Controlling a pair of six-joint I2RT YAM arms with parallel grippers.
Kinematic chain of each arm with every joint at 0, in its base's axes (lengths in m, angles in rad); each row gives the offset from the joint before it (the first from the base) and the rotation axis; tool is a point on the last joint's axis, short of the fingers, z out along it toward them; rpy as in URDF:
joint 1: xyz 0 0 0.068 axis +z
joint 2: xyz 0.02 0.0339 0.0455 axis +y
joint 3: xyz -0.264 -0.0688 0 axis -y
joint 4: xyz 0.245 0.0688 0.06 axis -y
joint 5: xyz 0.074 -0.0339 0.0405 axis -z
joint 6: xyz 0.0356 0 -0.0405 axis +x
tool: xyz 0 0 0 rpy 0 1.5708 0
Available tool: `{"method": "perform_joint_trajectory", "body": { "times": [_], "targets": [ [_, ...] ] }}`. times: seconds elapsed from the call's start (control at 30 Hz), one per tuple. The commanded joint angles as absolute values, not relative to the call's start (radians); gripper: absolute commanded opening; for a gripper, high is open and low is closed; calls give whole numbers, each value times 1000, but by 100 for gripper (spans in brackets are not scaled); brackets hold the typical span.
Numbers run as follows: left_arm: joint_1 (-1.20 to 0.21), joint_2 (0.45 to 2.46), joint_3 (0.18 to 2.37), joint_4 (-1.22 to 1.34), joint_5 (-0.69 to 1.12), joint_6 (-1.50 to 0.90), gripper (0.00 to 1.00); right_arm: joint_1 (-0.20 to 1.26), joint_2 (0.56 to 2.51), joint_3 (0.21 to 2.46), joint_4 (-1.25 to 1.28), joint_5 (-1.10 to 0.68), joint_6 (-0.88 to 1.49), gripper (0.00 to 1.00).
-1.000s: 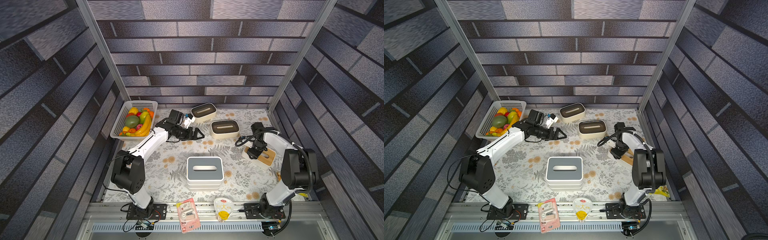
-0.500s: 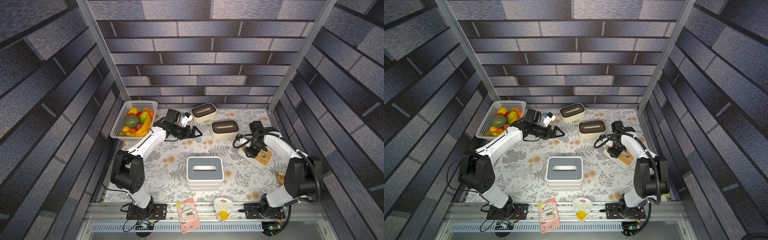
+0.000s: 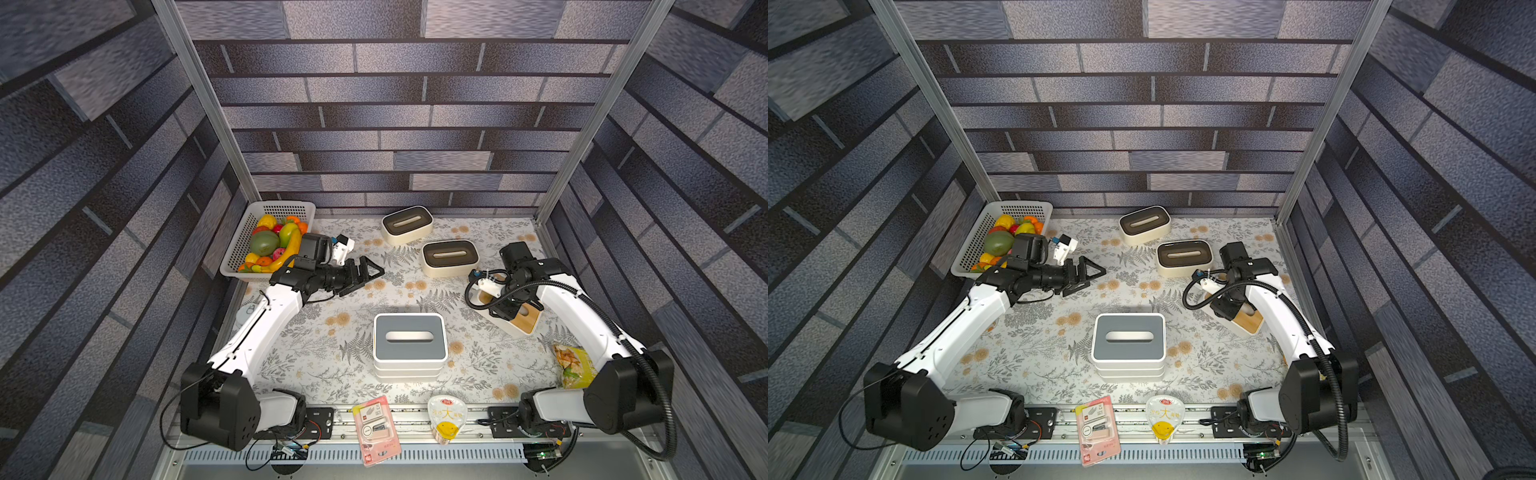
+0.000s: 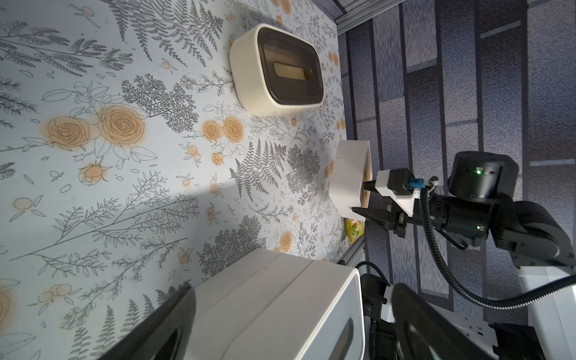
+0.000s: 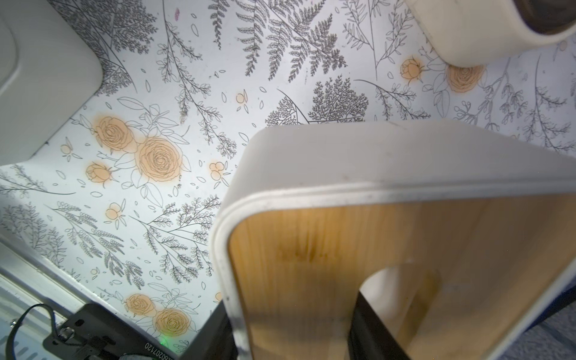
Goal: Stack the tissue boxes
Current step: Pick up the tissue box from the center of the board, then place the tissue box at the tissue box.
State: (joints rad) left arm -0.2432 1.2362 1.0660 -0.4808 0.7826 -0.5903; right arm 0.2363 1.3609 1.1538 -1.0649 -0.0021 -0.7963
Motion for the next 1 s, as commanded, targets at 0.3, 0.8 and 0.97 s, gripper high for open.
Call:
{"method": "perform_joint_trajectory", "body": {
  "times": [0.3, 0.8, 0.97],
  "targets": [
    [-163, 923, 842, -603, 845, -727, 100, 317, 1320, 1333, -1216, -39, -772, 37],
    [-149, 885, 846, -688, 849, -704, 100, 519, 1332, 1591, -1358, -19, -755, 37],
    [-147, 879, 857, -716, 889, -693, 100, 615, 1376, 1728, -1423, -24, -755, 37]
  ]
}}
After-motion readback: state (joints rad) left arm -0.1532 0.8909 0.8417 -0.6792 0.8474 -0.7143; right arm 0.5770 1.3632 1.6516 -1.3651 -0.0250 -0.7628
